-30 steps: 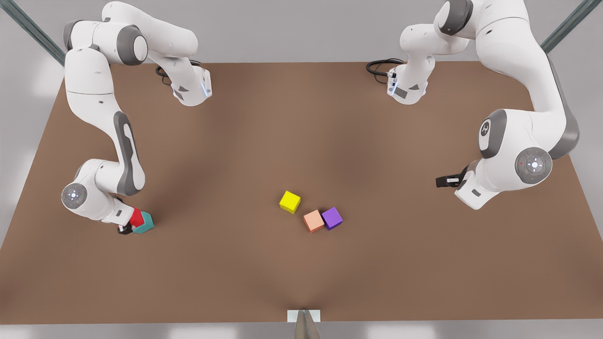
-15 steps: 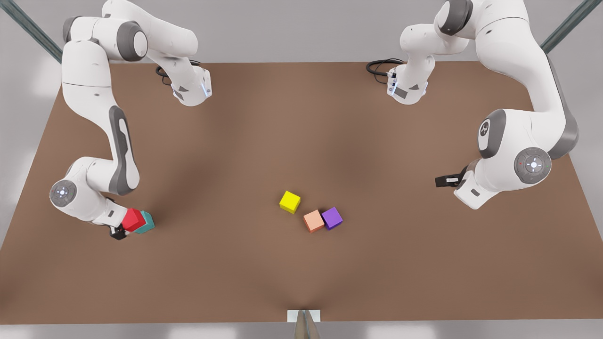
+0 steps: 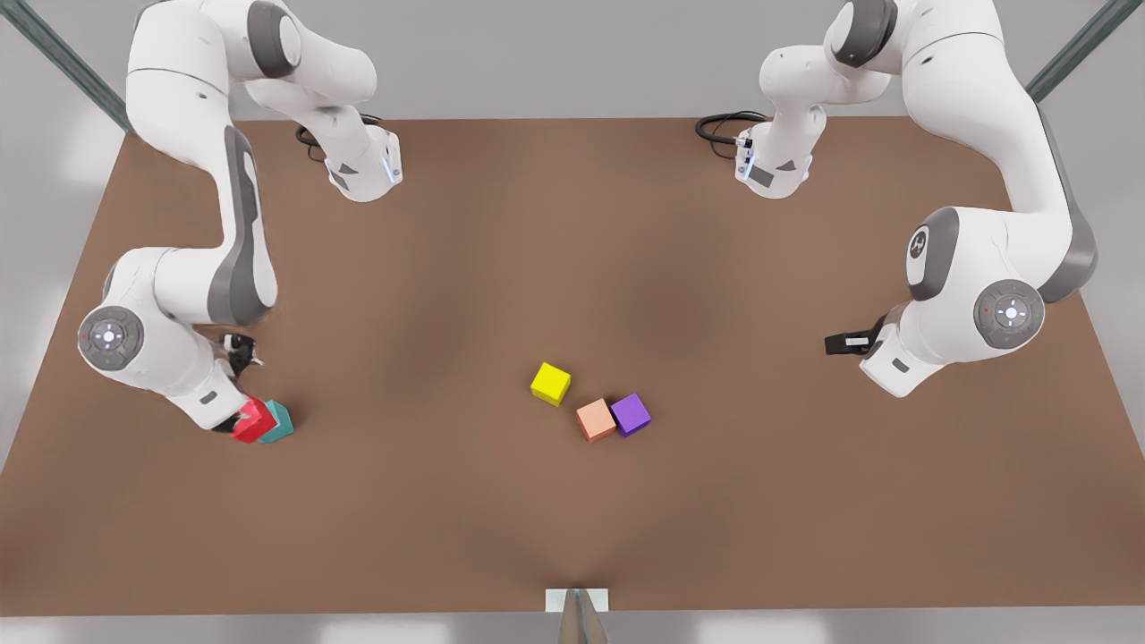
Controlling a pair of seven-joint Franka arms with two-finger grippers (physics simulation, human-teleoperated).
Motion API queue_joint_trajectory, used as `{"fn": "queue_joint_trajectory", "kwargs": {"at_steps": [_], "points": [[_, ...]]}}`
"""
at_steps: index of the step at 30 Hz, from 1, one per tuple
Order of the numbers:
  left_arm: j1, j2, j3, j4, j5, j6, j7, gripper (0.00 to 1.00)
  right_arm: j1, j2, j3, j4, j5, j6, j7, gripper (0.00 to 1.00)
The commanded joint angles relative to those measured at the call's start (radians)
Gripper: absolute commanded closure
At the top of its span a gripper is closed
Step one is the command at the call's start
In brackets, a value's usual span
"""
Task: Pick up red wooden cube and pass to hand red wooden cube and place in blue wooden cube
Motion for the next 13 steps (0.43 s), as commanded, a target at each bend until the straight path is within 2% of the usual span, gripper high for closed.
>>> {"fn": "queue_joint_trajectory", "kwargs": {"at_steps": [1, 3, 5, 13], "points": [[0.000, -0.001, 0.000, 0.000, 0.001, -0.001, 0.004, 0.00, -0.018, -0.097, -0.004, 0.003, 0.028, -0.275, 1.267, 0.00], [0.000, -0.001, 0.000, 0.000, 0.001, -0.002, 0.004, 0.00, -0.018, -0.171, -0.006, 0.018, 0.025, -0.378, 1.273, 0.00], [0.000, -0.001, 0.000, 0.000, 0.001, -0.001, 0.004, 0.00, -0.018, -0.203, -0.014, 0.025, 0.028, -0.399, 1.275, 0.00], [0.000, -0.001, 0.000, 0.000, 0.001, -0.002, 0.004, 0.00, -0.018, -0.217, -0.015, 0.020, 0.031, -0.404, 1.275, 0.00]]}}
